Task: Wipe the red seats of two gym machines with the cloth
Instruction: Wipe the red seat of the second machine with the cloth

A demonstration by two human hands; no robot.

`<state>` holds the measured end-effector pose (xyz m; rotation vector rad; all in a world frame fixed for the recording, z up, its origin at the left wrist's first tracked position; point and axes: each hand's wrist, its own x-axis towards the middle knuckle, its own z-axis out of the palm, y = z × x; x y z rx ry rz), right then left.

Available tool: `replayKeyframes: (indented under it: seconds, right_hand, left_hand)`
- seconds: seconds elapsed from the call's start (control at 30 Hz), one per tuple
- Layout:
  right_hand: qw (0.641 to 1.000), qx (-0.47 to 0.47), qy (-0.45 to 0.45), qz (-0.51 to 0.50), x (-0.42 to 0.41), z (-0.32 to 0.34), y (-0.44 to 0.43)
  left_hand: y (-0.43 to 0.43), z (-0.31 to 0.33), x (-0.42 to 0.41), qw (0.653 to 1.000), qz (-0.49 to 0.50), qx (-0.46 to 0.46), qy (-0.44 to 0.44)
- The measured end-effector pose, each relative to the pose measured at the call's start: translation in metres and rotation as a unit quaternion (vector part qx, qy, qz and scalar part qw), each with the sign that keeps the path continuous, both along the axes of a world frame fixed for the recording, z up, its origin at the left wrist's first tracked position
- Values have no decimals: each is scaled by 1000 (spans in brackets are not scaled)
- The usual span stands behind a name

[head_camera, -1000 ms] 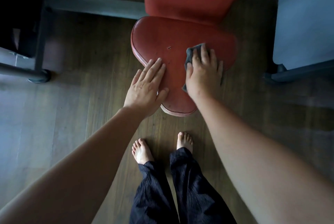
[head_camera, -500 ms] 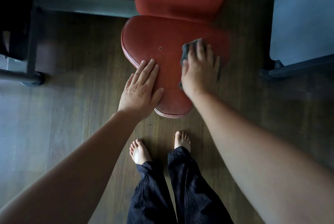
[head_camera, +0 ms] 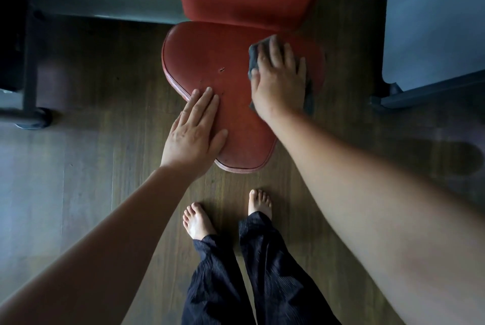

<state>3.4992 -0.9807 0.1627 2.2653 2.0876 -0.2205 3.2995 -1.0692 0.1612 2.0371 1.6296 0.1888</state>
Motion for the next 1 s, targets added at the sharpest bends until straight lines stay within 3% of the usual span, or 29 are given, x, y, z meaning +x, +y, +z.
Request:
replayKeyframes:
  seconds: [0.13, 0.27, 0.4, 0.63, 1.0]
  right_hand:
    - [996, 7, 38, 83, -18, 9, -72]
    - [990, 5, 41, 136, -17, 0, -25]
    - [992, -26, 38, 118, -41, -6, 24]
    - [986, 27, 73, 145, -20, 5, -69]
    - [986, 58, 113, 105, -27, 0, -32]
  left_hand:
    - [-1, 0, 2, 1000, 4, 3, 0]
    - [-1, -3, 3, 1000, 2, 12, 4]
    - [-2, 0, 2, 1000, 5, 3, 17]
    - [5, 8, -4, 1000, -13, -8, 26]
    - [8, 17, -2, 998, -23, -24, 51]
